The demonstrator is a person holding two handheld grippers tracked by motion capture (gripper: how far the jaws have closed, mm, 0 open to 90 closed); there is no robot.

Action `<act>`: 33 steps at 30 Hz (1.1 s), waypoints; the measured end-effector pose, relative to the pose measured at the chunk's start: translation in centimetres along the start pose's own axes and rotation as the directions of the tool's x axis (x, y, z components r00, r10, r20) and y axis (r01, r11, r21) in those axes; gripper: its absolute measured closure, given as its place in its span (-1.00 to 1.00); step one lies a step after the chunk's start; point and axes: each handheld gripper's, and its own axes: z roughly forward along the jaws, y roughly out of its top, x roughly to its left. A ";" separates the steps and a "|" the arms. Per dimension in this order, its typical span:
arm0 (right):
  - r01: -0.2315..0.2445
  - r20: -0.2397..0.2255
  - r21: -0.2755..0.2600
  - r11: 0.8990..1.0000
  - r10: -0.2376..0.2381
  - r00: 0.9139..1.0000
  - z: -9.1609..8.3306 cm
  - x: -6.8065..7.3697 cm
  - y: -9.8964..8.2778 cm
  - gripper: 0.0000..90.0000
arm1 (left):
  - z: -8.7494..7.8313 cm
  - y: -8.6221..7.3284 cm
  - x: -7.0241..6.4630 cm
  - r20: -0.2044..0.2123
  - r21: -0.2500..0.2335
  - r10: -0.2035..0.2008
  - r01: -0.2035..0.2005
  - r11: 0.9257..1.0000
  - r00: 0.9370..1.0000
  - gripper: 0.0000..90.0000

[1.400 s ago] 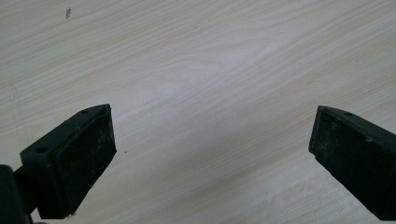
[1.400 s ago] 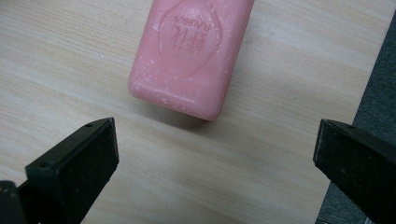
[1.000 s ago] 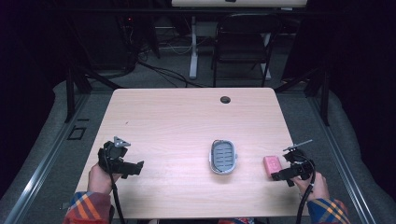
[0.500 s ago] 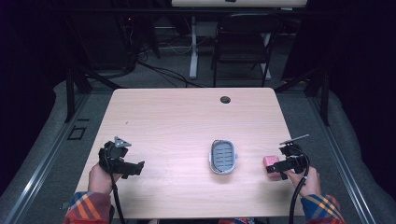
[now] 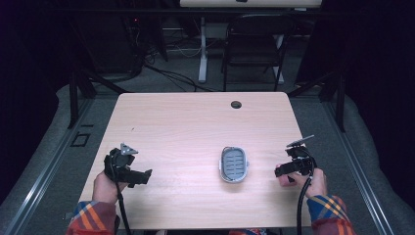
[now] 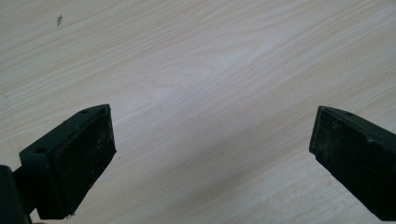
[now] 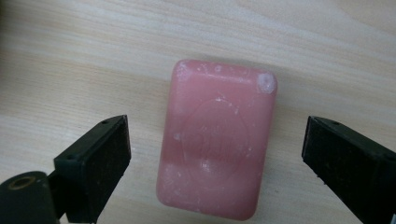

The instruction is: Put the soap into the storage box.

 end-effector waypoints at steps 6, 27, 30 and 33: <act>-0.029 -0.006 0.014 0.999 0.029 1.000 0.3 -0.2 0.1 -0.69 | 0.0 0.0 -0.1 -0.003 0.000 0.004 -0.004 1.000 1.000 -1.00; -0.047 -0.013 0.070 0.996 0.048 0.999 0.9 -0.4 0.2 -0.36 | 0.1 0.0 -0.3 0.001 0.011 0.019 -0.019 1.000 1.000 -0.99; -0.049 -0.014 0.069 0.996 0.050 0.999 1.0 -0.4 0.2 -0.35 | 0.1 0.0 -0.3 0.000 0.012 0.020 -0.020 1.000 1.000 -0.99; -0.036 -0.005 0.072 0.997 0.036 0.999 1.1 -0.5 0.2 -0.32 | 0.1 0.0 -0.3 0.000 0.011 0.023 -0.023 1.000 1.000 -0.99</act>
